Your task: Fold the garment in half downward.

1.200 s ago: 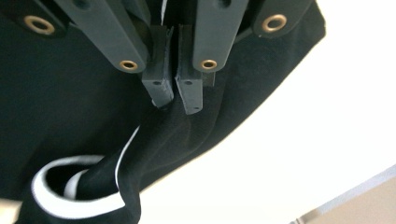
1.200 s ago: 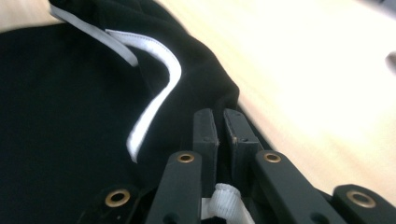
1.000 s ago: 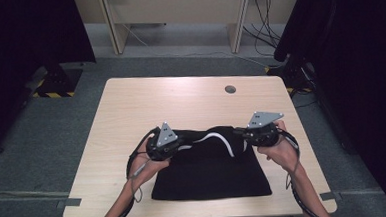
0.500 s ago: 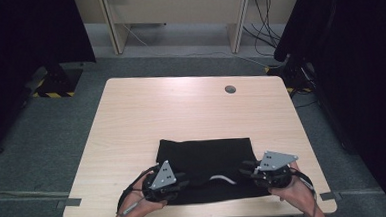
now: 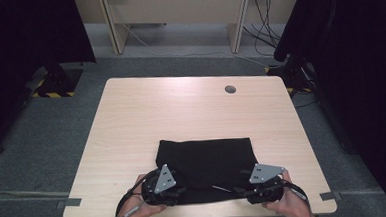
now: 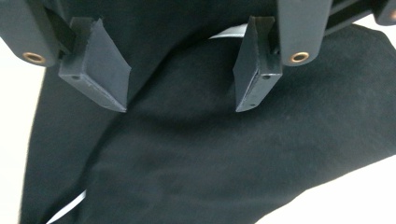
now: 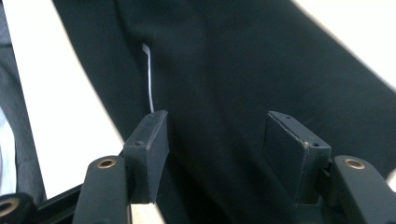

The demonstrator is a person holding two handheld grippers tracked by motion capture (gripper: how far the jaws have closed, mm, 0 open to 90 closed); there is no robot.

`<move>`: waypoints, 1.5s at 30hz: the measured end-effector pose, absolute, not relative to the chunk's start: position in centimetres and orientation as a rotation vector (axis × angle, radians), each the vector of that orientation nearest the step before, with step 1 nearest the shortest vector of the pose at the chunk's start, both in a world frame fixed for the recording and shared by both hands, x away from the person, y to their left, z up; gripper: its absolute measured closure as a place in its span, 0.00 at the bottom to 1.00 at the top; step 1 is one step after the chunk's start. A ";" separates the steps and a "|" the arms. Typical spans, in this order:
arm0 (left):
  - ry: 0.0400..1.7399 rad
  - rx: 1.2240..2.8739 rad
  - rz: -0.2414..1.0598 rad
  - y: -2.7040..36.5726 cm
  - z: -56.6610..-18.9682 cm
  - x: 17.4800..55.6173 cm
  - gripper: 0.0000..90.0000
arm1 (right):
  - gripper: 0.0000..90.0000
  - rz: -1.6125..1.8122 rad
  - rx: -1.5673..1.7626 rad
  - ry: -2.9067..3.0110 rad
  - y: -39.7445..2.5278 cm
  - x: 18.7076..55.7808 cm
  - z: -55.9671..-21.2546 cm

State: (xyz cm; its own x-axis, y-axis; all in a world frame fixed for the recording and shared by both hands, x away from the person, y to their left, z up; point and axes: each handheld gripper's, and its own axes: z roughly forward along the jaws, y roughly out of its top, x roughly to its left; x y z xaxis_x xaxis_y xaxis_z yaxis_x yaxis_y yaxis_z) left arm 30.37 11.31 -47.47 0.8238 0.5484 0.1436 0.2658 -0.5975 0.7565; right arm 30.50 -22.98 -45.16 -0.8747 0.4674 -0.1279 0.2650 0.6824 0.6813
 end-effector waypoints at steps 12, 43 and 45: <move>0.512 2.130 0.475 10.9 -43.2 29.9 0.97 | 0.97 0.984 0.570 2.599 -23.8 31.7 -44.3; 0.786 2.095 0.268 11.0 -45.9 27.9 0.31 | 0.42 1.031 0.869 2.491 -24.5 33.2 -45.3; 0.834 2.097 0.270 11.2 -46.5 28.6 0.31 | 0.41 1.006 0.855 2.493 -24.2 33.7 -46.1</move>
